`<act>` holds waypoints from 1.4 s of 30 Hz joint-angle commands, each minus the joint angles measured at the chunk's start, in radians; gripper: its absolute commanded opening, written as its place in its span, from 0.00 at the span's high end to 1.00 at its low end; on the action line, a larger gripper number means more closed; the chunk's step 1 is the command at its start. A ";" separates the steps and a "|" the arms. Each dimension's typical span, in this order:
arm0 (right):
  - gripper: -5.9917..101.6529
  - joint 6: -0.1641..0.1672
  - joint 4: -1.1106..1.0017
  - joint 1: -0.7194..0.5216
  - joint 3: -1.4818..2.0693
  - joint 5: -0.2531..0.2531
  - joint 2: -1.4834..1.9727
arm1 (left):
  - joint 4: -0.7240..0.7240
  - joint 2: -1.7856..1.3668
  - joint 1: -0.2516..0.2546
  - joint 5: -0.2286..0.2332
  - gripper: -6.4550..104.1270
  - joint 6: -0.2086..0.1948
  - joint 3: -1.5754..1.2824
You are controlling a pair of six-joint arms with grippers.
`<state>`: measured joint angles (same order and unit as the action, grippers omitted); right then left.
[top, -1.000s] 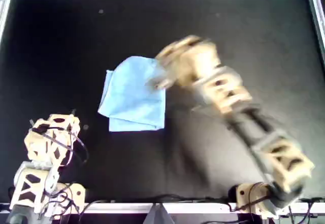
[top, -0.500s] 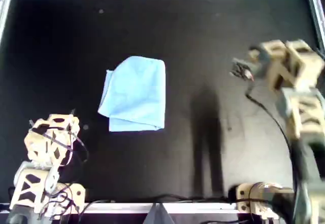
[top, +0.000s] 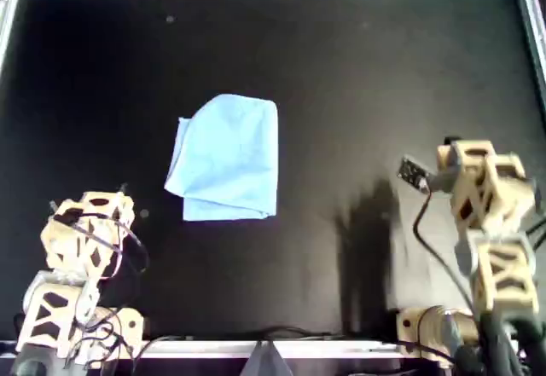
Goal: Fold a cloth
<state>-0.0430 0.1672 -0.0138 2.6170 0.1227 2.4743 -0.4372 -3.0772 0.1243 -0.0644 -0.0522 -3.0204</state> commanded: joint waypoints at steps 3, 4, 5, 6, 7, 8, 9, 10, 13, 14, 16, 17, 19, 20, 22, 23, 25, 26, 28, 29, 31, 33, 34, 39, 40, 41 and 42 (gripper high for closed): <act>0.95 0.005 -0.075 0.000 0.143 0.005 0.268 | 0.005 -0.017 -0.012 -0.003 0.50 0.003 0.018; 0.95 0.005 -0.075 0.000 0.176 0.003 0.311 | 0.005 -0.017 -0.012 -0.003 0.50 0.003 0.015; 0.95 0.006 -0.075 0.000 0.209 0.009 0.356 | 0.005 -0.017 -0.012 -0.003 0.50 0.003 0.012; 0.95 0.006 -0.075 0.000 0.247 0.011 0.405 | 0.003 -0.017 -0.012 -0.003 0.50 0.003 0.012; 0.95 0.006 -0.075 0.000 0.287 0.012 0.451 | 0.003 -0.017 -0.012 -0.003 0.50 0.003 0.012; 0.95 0.006 -0.075 0.000 0.330 0.012 0.483 | 0.003 -0.017 -0.012 -0.003 0.50 0.003 0.012; 0.95 0.008 -0.075 0.002 0.374 0.012 0.515 | 0.003 -0.017 -0.012 -0.003 0.50 0.003 0.012; 0.95 0.008 -0.069 0.002 0.416 0.005 0.543 | 0.002 -0.017 -0.012 0.000 0.50 0.003 0.012; 0.95 0.008 -0.054 -0.002 0.420 0.008 0.535 | 0.002 -0.017 -0.012 0.011 0.50 0.003 0.012; 0.95 0.008 -0.054 -0.002 0.420 0.006 0.537 | 0.002 -0.017 -0.012 0.011 0.50 0.003 0.012; 0.95 0.008 -0.054 0.008 0.420 -0.003 0.522 | 0.002 -0.015 -0.012 0.011 0.50 0.003 0.012; 0.95 0.006 -0.054 0.011 0.420 -0.003 0.517 | 0.002 -0.015 -0.012 0.011 0.50 0.003 0.012; 0.95 0.006 -0.054 0.014 0.420 -0.003 0.512 | 0.002 -0.015 -0.012 0.011 0.50 0.000 0.012; 0.95 0.006 -0.054 0.014 0.420 -0.003 0.509 | 0.002 -0.015 -0.012 0.011 0.50 0.000 0.012; 0.95 0.005 -0.054 0.014 0.420 -0.003 0.505 | 0.000 -0.015 -0.014 0.011 0.50 -0.003 0.012; 0.95 0.005 -0.052 0.011 0.420 0.006 0.505 | 0.000 -0.015 -0.017 0.011 0.50 -0.005 0.012; 0.95 0.005 -0.052 0.002 0.420 0.011 0.506 | 0.000 -0.015 -0.018 0.011 0.50 -0.006 0.012; 0.95 0.005 -0.052 0.000 0.420 0.012 0.506 | 0.000 -0.015 -0.018 0.011 0.50 0.002 0.012; 0.94 0.005 -0.052 0.000 0.420 0.012 0.506 | 0.000 -0.014 -0.020 0.011 0.50 -0.002 0.012; 0.94 0.005 -0.052 0.000 0.420 0.012 0.508 | 0.000 -0.014 -0.020 0.011 0.50 -0.005 0.012; 0.95 0.005 -0.052 0.000 0.420 0.012 0.508 | 0.000 -0.014 -0.020 0.011 0.50 -0.006 0.012; 0.95 0.005 -0.052 0.000 0.420 0.012 0.508 | 0.000 -0.014 -0.015 0.011 0.50 -0.006 0.012; 0.95 0.005 -0.052 0.000 0.420 0.012 0.508 | 0.000 -0.014 -0.012 0.000 0.50 -0.009 0.012; 0.95 0.006 -0.051 -0.005 0.420 0.015 0.497 | 0.000 -0.014 -0.012 -0.003 0.50 -0.011 0.012; 0.95 0.006 -0.051 -0.005 0.420 0.015 0.485 | -0.002 -0.014 -0.012 -0.003 0.50 -0.011 0.012; 0.95 0.006 -0.051 -0.005 0.420 0.015 0.463 | -0.002 -0.014 -0.014 -0.003 0.50 -0.011 0.012; 0.95 0.006 -0.051 -0.005 0.420 0.014 0.430 | -0.002 -0.012 -0.020 0.003 0.50 -0.011 0.012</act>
<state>-0.0399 0.1365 -0.0107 3.0219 0.1304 2.9437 -0.4372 -3.0772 0.1243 -0.0644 -0.0598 -3.0204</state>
